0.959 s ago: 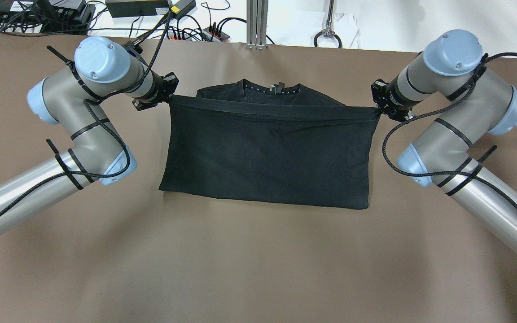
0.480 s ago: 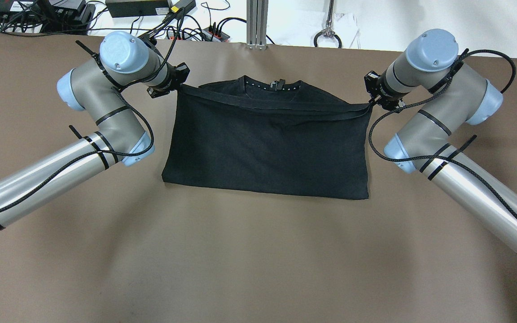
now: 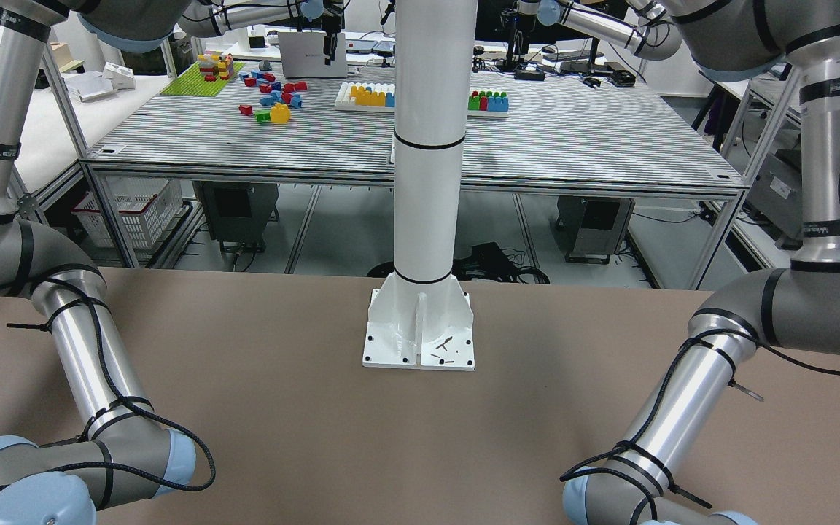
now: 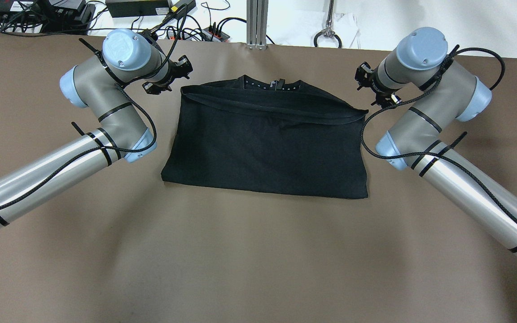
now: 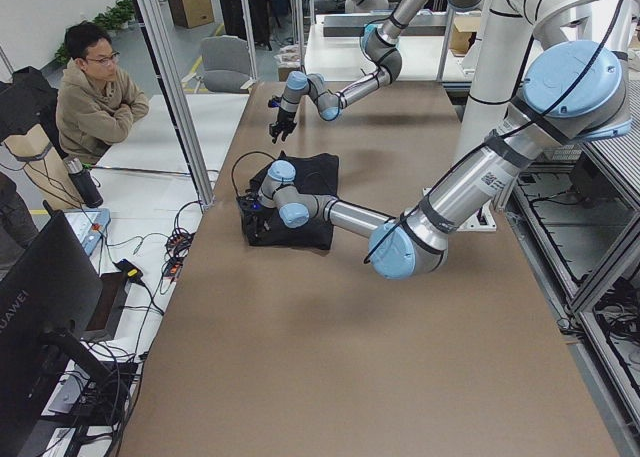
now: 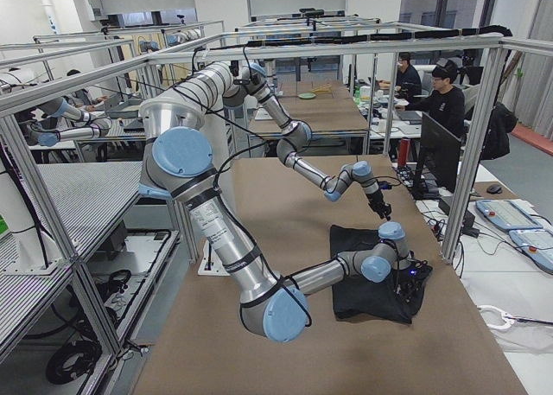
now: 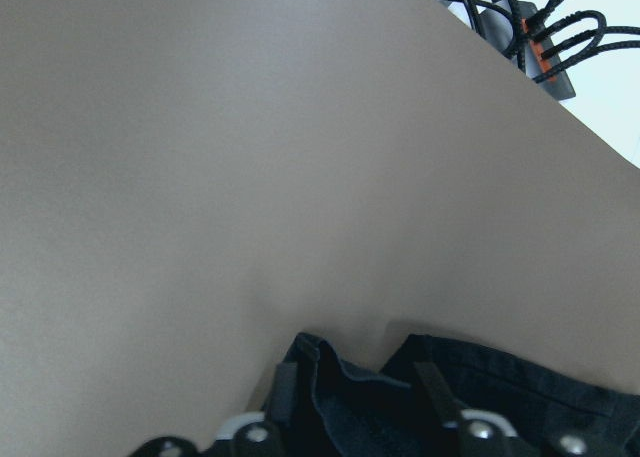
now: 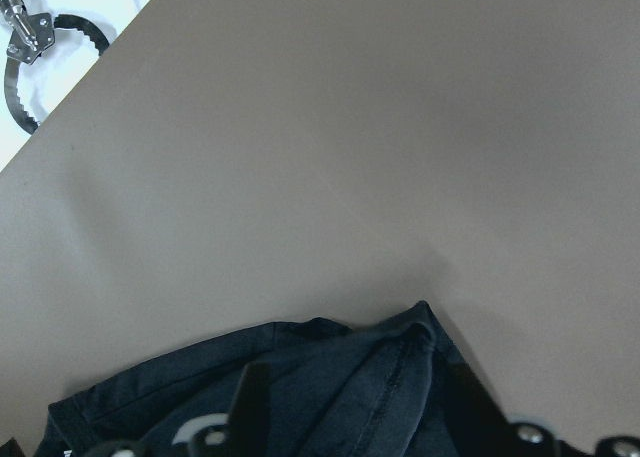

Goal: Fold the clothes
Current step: 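Lay the hem down near the collar and open both grippers, then move the right gripper to the folded edge nearest the robot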

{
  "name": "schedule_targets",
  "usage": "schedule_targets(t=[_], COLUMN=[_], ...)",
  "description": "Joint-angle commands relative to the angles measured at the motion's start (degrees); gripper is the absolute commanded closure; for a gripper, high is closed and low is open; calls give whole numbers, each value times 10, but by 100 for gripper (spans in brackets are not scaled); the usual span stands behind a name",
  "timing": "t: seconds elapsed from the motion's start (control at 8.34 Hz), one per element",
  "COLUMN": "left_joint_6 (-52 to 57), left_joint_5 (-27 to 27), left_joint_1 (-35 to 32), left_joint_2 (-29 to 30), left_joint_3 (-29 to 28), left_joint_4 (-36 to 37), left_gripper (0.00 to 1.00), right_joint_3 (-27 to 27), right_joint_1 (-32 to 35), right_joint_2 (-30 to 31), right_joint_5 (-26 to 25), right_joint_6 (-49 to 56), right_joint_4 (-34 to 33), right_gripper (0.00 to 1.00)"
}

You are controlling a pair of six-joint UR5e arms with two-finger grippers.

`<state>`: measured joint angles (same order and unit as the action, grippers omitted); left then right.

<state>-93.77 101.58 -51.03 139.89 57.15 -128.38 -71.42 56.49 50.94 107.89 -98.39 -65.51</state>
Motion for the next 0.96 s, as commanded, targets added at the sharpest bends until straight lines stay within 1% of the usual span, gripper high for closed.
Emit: schedule_targets(t=[0.0,0.12,0.24,0.48,0.6,0.84], left_joint_6=[-1,-3,-3,-3,-4,-6], left_joint_5=[-2,-2,-2,-2,-2,-3], left_joint_1=[0,0,-1,0,-1,-1], left_joint_2=[0,0,0,0,0,-1], left_joint_3=[1,2,2,3,5,16], left_joint_4=[0,0,0,0,-1,0], left_gripper=[1,1,1,1,1,1], right_joint_3=[-78,-153,-194,-259,-277,-277], right_joint_1=[-8,-36,-61,-105,-125,-155], right_joint_2=[47,111,147,207,237,246], right_joint_5=[4,4,4,0,-1,-11], right_joint_6=[-14,-27,-29,-62,-66,-93], right_joint_4=[3,4,8,8,8,9], right_gripper=[31,31,31,30,30,29])
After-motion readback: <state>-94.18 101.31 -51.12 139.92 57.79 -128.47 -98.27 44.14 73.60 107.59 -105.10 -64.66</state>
